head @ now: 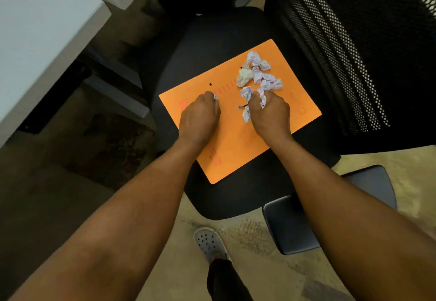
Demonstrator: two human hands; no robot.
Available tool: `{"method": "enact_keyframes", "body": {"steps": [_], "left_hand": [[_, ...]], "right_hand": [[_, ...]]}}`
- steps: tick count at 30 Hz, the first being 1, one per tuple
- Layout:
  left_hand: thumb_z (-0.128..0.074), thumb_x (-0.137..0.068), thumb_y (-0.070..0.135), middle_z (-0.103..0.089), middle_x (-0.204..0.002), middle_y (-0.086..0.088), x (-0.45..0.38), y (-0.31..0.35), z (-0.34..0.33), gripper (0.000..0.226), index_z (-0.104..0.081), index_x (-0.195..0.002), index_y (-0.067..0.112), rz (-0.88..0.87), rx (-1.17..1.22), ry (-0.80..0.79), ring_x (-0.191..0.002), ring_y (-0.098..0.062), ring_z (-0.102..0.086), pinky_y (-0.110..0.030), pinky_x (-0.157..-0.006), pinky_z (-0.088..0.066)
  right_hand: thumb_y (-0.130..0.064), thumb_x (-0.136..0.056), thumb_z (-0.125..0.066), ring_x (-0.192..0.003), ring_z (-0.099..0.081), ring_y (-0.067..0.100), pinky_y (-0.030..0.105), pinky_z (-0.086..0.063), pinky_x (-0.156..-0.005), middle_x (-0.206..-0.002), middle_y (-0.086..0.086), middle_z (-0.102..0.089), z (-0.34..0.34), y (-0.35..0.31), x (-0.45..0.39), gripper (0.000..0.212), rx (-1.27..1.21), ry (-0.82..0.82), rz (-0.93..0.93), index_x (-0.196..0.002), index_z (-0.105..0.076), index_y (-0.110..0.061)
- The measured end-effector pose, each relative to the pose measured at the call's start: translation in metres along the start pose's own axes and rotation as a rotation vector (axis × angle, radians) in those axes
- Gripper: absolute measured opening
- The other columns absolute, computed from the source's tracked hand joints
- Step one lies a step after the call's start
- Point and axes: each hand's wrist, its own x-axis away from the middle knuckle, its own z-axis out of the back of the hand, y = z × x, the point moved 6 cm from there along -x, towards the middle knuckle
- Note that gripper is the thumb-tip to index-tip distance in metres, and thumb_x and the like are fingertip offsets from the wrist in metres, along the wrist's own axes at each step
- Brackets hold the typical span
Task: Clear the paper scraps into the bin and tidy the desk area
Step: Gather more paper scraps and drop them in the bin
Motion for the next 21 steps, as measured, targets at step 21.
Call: {"method": "enact_keyframes", "body": {"steps": [21], "left_hand": [[-0.051, -0.098, 0.017, -0.063, -0.088, -0.019, 0.385, -0.264, 0.184, 0.017, -0.057, -0.094, 0.002, 0.641, 0.105, 0.479, -0.076, -0.038, -0.059, -0.041, -0.063, -0.043]], "right_hand": [[-0.029, -0.097, -0.045, -0.079, -0.062, 0.031, 0.032, -0.039, -0.066, -0.083, 0.016, -0.070, -0.232, -0.239, 0.338, 0.037, 0.011, -0.643, 0.404, -0.088, -0.067, -0.001]]}}
